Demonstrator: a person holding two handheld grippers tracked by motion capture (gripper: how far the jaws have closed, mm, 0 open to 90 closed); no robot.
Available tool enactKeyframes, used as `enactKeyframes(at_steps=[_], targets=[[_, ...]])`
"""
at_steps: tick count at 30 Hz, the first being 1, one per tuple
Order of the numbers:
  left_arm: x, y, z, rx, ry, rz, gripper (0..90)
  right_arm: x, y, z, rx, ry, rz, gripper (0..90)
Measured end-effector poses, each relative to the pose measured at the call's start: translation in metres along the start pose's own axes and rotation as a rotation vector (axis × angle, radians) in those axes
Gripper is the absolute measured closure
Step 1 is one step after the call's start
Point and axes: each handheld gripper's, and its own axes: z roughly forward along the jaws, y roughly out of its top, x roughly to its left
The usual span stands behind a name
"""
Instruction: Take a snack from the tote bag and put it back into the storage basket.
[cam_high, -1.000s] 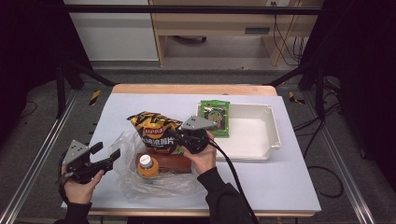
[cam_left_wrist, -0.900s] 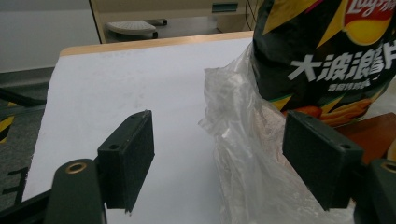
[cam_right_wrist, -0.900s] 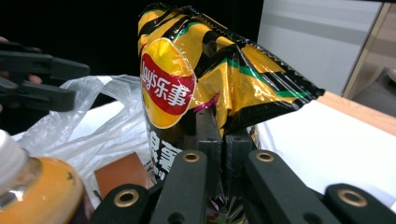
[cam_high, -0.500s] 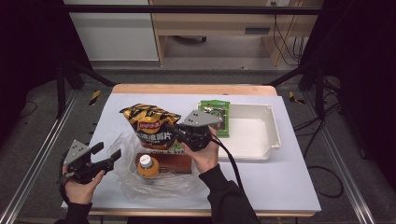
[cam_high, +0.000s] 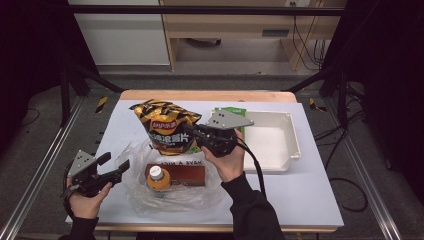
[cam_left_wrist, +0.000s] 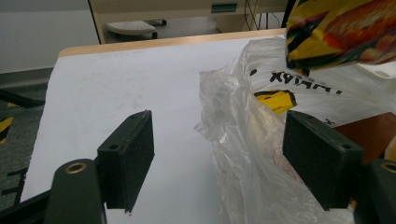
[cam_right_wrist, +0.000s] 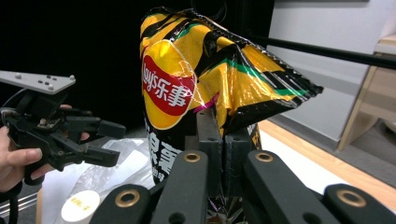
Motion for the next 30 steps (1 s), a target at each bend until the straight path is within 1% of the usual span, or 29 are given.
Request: enactKeyframes(at_steps=[6, 12, 14, 21, 30], targets=[[0.000, 0.000, 0.000, 0.000, 0.000, 0.001, 24.5, -0.009, 0.008, -0.019, -0.023, -0.029, 0.001, 89.0], [0.001, 0.000, -0.001, -0.004, 0.001, 0.001, 24.5, -0.022, 0.009, -0.037, -0.025, -0.070, 0.000, 89.0], [0.001, 0.001, -0.001, -0.005, 0.001, 0.002, 24.5, -0.027, 0.008, -0.043, -0.030, -0.086, 0.004, 89.1], [0.000, 0.001, -0.001, -0.004, 0.001, 0.002, 24.4, -0.046, 0.000, -0.065, -0.022, -0.150, 0.018, 89.1], [0.000, 0.001, 0.000, 0.000, 0.001, 0.004, 24.3, -0.066, -0.009, -0.092, -0.019, -0.207, 0.039, 89.1]])
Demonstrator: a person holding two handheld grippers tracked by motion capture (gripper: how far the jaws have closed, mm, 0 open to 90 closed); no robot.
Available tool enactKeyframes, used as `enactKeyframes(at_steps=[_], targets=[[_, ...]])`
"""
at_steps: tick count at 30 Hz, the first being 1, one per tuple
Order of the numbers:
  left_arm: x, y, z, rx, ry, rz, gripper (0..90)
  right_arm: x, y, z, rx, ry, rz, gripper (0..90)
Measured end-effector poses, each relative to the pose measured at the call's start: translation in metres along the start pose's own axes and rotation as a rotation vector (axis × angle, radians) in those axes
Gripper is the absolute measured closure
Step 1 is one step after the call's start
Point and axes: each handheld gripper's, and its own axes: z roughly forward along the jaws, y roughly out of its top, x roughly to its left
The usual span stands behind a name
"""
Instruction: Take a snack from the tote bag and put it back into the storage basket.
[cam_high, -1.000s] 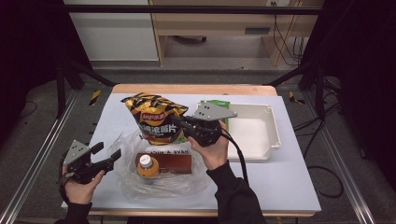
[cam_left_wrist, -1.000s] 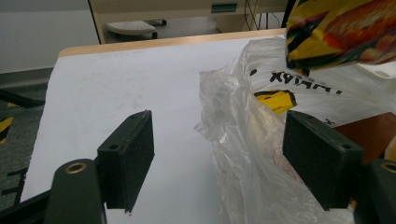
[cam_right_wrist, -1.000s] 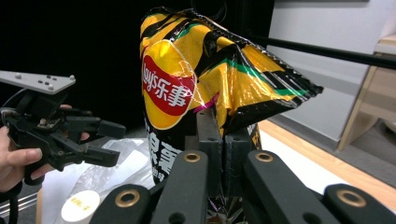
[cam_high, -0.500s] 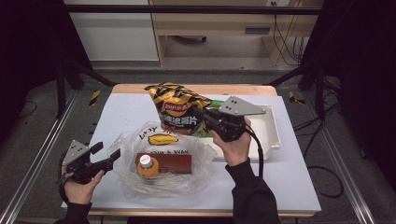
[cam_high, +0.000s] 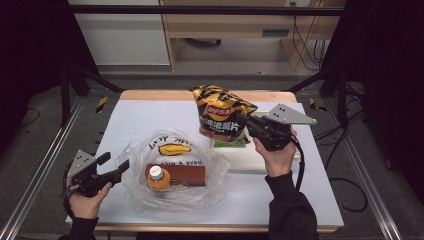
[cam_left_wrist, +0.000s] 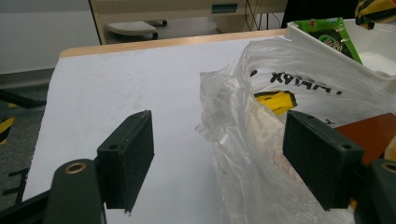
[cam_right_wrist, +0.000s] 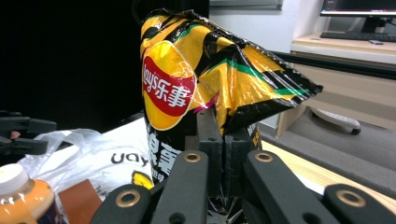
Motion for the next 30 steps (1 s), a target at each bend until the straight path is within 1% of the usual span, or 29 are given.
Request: enactKeyframes(at_steps=[9, 11, 12, 16, 24, 30], targets=[[0.000, 0.000, 0.000, 0.002, 0.000, 0.003, 24.3, -0.025, -0.010, -0.018, 0.012, -0.059, 0.019, 89.1], [0.000, 0.000, 0.001, 0.003, -0.001, 0.002, 24.3, -0.030, -0.012, -0.022, 0.012, -0.069, 0.034, 89.1], [-0.001, 0.000, 0.001, 0.004, 0.001, 0.002, 24.3, -0.033, -0.013, -0.024, 0.011, -0.077, 0.028, 89.1], [-0.001, -0.001, 0.002, 0.008, 0.000, 0.003, 24.2, -0.044, -0.018, -0.031, 0.019, -0.104, 0.039, 89.1], [-0.001, -0.001, 0.003, 0.012, 0.002, 0.002, 24.2, -0.068, -0.032, -0.039, 0.039, -0.164, 0.060, 89.1], [-0.001, -0.002, 0.004, 0.017, 0.003, 0.005, 24.1, -0.082, -0.044, -0.042, 0.065, -0.198, 0.077, 89.0]])
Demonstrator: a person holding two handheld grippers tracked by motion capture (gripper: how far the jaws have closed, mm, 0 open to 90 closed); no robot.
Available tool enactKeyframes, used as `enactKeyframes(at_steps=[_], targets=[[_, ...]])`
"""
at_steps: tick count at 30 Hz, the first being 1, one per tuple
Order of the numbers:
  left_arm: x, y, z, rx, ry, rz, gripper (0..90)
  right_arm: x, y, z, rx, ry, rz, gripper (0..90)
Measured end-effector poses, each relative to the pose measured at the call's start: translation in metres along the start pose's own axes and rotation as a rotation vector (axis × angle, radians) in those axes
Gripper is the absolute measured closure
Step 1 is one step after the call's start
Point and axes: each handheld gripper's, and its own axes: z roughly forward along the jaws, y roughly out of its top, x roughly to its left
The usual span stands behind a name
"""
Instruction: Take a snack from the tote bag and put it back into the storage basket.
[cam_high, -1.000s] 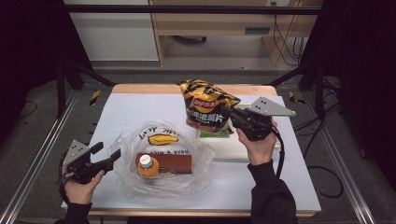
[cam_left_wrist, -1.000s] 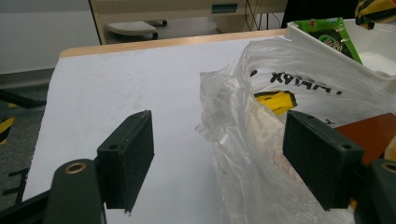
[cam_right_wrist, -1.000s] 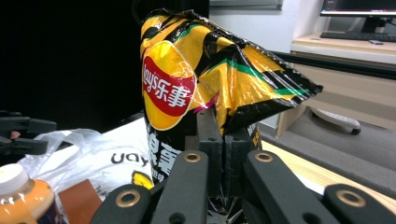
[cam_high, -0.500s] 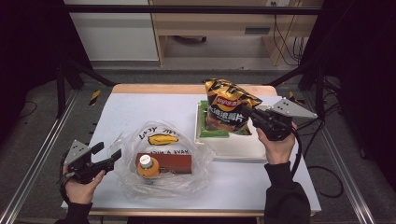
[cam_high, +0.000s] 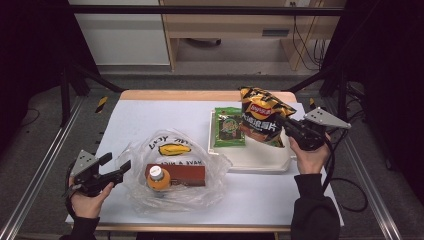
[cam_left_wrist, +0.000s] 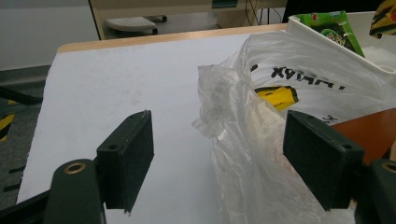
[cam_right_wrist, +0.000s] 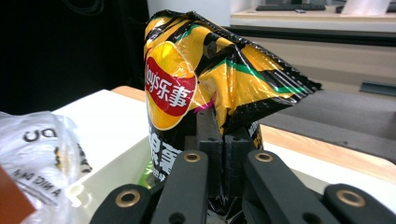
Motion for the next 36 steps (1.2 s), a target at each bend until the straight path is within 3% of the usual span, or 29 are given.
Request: enactKeyframes(at_steps=[9, 19, 28, 36], targets=[[0.000, 0.000, 0.001, 0.002, 0.003, -0.001, 24.2, -0.017, -0.015, 0.002, 0.035, -0.040, 0.027, 89.0], [0.001, -0.001, 0.000, 0.002, 0.003, -0.002, 24.2, -0.020, -0.030, 0.018, 0.106, -0.058, 0.026, 88.7], [0.001, -0.001, 0.000, 0.001, 0.002, -0.004, 24.1, -0.023, -0.035, 0.035, 0.127, -0.058, 0.057, 87.7], [0.001, -0.001, 0.001, 0.003, 0.004, -0.003, 24.1, -0.036, -0.041, 0.046, 0.114, -0.139, 0.082, 79.2]])
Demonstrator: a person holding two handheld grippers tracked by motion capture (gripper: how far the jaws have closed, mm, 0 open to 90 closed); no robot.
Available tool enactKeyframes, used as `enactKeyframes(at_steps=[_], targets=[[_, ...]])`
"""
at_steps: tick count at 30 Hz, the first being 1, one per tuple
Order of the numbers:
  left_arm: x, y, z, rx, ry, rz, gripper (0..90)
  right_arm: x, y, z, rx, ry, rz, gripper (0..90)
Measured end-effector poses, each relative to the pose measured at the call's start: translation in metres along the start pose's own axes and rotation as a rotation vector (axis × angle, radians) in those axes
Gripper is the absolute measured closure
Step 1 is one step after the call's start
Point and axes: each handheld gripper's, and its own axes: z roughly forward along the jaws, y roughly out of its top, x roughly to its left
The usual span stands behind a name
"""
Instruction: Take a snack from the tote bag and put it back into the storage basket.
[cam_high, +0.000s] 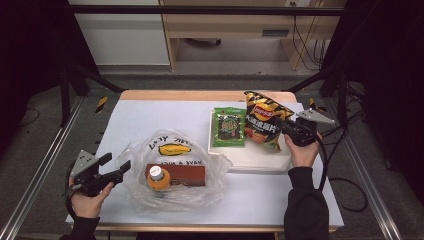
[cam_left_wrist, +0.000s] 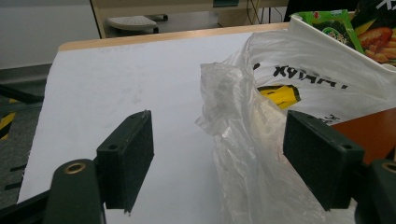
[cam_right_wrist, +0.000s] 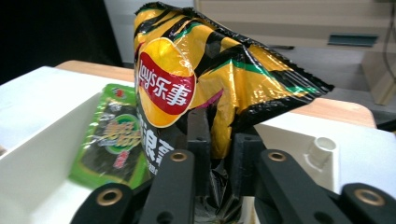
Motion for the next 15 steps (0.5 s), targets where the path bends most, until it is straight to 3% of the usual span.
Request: enactKeyframes(at_steps=[6, 12, 15], targets=[[0.000, -0.001, 0.000, 0.002, -0.001, -0.003, 24.1, -0.002, -0.002, 0.011, -0.031, -0.082, -0.016, 69.6], [0.001, -0.001, 0.001, 0.004, 0.000, -0.004, 24.1, -0.008, -0.003, 0.019, -0.035, -0.166, -0.027, 52.2], [0.002, -0.001, 0.001, 0.005, 0.000, -0.008, 24.1, -0.008, -0.004, 0.018, -0.035, -0.182, -0.024, 43.8]])
